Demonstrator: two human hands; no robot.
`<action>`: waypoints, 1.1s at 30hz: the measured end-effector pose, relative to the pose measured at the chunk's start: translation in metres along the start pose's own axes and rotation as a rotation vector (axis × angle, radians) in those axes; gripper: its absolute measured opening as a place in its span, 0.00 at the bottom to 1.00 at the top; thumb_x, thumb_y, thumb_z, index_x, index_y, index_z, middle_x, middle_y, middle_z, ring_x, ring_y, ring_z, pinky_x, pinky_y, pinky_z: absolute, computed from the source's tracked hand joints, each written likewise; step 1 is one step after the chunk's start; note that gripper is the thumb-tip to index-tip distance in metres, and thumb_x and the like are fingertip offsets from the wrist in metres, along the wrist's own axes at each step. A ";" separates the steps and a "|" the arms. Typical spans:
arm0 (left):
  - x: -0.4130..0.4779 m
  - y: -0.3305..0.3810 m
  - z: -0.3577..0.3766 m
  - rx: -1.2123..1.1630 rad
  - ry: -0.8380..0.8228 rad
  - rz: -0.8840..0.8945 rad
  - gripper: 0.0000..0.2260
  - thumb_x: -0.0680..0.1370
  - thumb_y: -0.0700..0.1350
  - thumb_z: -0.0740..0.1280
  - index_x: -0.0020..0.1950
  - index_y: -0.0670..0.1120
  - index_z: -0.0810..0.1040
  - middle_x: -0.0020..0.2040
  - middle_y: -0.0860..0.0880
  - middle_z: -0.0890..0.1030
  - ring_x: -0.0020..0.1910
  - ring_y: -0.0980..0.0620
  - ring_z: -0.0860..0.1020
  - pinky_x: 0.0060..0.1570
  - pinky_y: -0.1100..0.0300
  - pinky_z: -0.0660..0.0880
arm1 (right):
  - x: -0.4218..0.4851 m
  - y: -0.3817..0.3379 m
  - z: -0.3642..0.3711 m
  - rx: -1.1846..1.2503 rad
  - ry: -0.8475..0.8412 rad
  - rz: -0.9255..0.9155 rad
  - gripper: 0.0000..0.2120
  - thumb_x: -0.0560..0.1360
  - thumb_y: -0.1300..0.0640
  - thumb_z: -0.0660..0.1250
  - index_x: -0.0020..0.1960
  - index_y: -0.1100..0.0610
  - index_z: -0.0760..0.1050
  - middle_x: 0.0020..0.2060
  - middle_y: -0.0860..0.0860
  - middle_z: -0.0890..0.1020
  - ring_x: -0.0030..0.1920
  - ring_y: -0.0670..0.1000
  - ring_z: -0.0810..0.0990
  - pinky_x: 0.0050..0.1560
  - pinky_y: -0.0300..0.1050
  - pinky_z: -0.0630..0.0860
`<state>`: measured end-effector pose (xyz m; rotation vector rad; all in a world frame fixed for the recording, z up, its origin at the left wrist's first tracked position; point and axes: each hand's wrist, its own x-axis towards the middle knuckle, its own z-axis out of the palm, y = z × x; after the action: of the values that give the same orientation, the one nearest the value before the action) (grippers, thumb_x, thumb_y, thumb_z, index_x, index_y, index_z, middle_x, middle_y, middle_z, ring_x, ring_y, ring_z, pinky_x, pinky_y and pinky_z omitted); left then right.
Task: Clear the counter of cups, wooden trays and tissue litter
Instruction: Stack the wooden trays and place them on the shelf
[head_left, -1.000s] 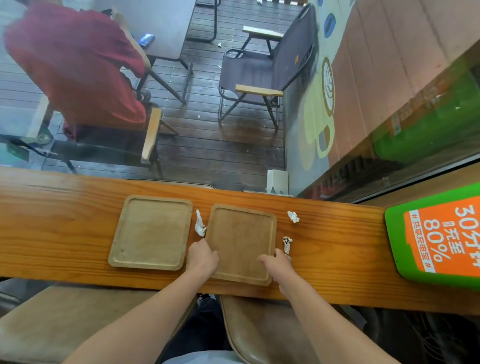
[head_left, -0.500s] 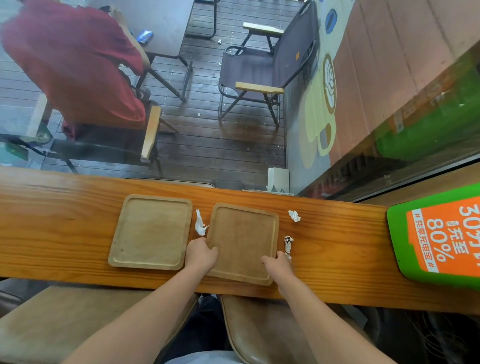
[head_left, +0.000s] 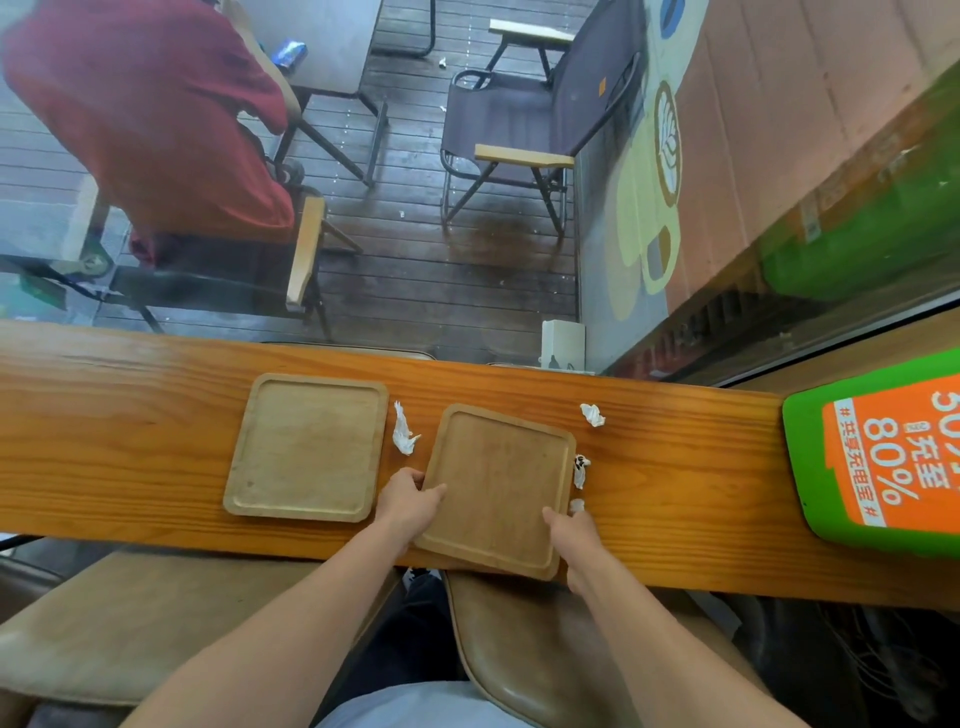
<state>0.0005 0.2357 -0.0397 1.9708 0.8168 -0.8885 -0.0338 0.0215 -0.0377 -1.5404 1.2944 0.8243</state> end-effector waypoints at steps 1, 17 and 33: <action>-0.001 -0.001 -0.002 0.012 -0.026 -0.013 0.18 0.77 0.46 0.71 0.66 0.45 0.72 0.54 0.49 0.77 0.52 0.50 0.76 0.49 0.56 0.75 | 0.000 0.002 -0.003 -0.012 -0.007 0.006 0.23 0.82 0.55 0.62 0.74 0.59 0.62 0.69 0.58 0.71 0.68 0.61 0.71 0.68 0.59 0.70; -0.037 0.009 -0.031 -0.037 -0.121 -0.062 0.26 0.77 0.36 0.69 0.73 0.42 0.65 0.63 0.43 0.75 0.60 0.43 0.76 0.59 0.45 0.78 | -0.022 -0.027 -0.038 -0.098 -0.226 -0.154 0.24 0.80 0.60 0.66 0.74 0.57 0.66 0.63 0.54 0.77 0.64 0.57 0.75 0.67 0.57 0.73; -0.004 -0.037 -0.175 -0.135 -0.187 0.037 0.20 0.78 0.33 0.66 0.69 0.41 0.70 0.60 0.43 0.78 0.57 0.43 0.79 0.55 0.47 0.80 | -0.092 -0.053 0.085 -0.120 -0.193 -0.304 0.19 0.80 0.59 0.66 0.69 0.58 0.70 0.56 0.53 0.81 0.55 0.56 0.79 0.50 0.53 0.80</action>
<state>0.0192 0.4017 0.0233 1.7508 0.7117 -0.9547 0.0038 0.1340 0.0291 -1.6567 0.8585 0.8408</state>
